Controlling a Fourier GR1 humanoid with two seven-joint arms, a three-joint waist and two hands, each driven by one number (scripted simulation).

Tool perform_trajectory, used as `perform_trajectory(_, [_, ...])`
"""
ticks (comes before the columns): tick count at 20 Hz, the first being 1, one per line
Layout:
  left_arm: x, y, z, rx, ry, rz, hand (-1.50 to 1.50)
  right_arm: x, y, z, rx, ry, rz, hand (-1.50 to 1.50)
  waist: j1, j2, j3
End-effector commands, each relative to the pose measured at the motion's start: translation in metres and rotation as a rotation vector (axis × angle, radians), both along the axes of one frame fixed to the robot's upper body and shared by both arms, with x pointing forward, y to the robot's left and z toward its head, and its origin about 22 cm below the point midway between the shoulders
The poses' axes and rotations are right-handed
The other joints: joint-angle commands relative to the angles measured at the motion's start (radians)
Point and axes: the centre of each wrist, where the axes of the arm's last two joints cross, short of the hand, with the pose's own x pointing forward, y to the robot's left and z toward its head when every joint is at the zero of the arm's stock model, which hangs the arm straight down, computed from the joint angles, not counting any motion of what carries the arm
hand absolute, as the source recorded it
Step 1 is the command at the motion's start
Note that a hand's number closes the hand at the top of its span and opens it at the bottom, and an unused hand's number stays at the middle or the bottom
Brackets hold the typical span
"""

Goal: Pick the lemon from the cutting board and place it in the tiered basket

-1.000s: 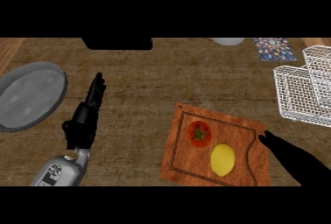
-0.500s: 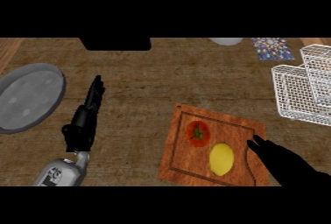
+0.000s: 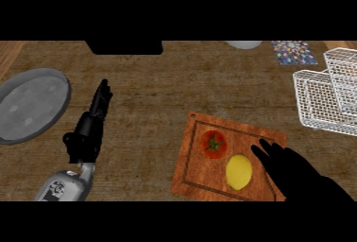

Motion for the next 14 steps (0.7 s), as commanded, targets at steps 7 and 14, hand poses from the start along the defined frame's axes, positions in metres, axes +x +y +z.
perform_trajectory(7, [-0.006, 0.006, 0.001, 0.003, 0.016, 0.015, 0.0, -0.001, -0.011, -0.019, -0.078, 0.015, -0.169, -1.5, -0.006, 0.001, 0.001])
perform_trajectory(14, [0.005, 0.005, -0.002, 0.004, 0.002, 0.004, 0.0, -0.006, -0.012, -0.028, -0.046, 0.039, -0.138, -1.5, -0.006, 0.002, 0.001])
